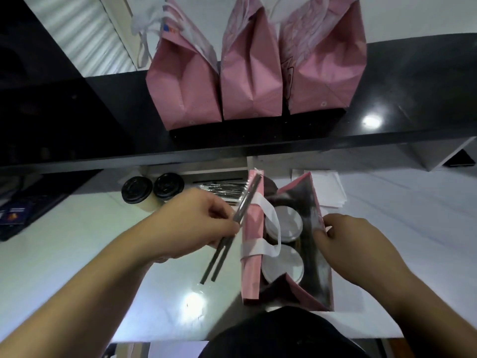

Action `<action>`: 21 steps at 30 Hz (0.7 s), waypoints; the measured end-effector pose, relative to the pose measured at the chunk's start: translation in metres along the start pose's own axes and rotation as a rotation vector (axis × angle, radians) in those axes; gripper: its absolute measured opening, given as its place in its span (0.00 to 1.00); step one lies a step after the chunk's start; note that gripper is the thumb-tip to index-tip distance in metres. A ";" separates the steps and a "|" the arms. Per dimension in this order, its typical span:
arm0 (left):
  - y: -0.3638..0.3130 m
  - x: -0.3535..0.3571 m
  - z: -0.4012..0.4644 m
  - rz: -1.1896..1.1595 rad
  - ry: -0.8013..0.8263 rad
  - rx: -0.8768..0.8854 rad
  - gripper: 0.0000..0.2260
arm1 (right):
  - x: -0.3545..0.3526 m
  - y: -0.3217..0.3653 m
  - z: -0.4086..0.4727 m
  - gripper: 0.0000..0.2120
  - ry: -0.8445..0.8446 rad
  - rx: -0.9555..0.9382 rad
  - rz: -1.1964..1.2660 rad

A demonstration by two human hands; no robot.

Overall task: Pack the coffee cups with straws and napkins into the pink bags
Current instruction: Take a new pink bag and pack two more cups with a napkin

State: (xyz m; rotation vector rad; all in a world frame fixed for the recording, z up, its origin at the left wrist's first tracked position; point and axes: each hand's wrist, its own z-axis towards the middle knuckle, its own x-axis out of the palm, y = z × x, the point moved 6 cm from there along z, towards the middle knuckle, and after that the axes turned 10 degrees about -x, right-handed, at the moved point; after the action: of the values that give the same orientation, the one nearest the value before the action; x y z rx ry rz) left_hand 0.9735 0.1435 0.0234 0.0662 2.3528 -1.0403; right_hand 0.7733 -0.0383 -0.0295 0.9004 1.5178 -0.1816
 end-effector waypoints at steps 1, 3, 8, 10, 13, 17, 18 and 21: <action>-0.015 0.010 -0.006 0.069 0.055 0.012 0.04 | 0.000 0.000 -0.001 0.15 -0.001 -0.006 0.011; -0.039 0.030 -0.005 0.221 0.099 0.024 0.04 | -0.001 0.000 -0.003 0.15 -0.007 -0.021 0.033; -0.074 0.069 0.035 0.444 0.035 -0.018 0.06 | -0.007 -0.001 -0.009 0.15 -0.034 -0.052 0.053; -0.079 0.083 0.051 0.482 0.030 -0.036 0.07 | -0.009 -0.001 -0.011 0.16 -0.030 -0.059 0.048; -0.084 0.103 0.063 0.535 0.014 -0.044 0.07 | -0.012 -0.001 -0.013 0.16 -0.033 -0.077 0.039; -0.083 0.118 0.066 0.498 0.054 -0.067 0.09 | -0.012 -0.004 -0.017 0.13 -0.042 -0.081 0.047; -0.084 0.118 0.065 0.489 0.047 -0.052 0.10 | -0.012 -0.005 -0.017 0.13 -0.042 -0.083 0.048; -0.089 0.108 0.056 0.458 -0.003 0.003 0.10 | -0.011 -0.007 -0.017 0.14 -0.042 -0.096 0.041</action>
State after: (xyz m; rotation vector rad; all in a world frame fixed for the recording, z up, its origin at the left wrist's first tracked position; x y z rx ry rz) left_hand 0.8858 0.0238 -0.0020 0.5743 2.1843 -0.8128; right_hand 0.7542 -0.0376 -0.0193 0.8447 1.4557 -0.0965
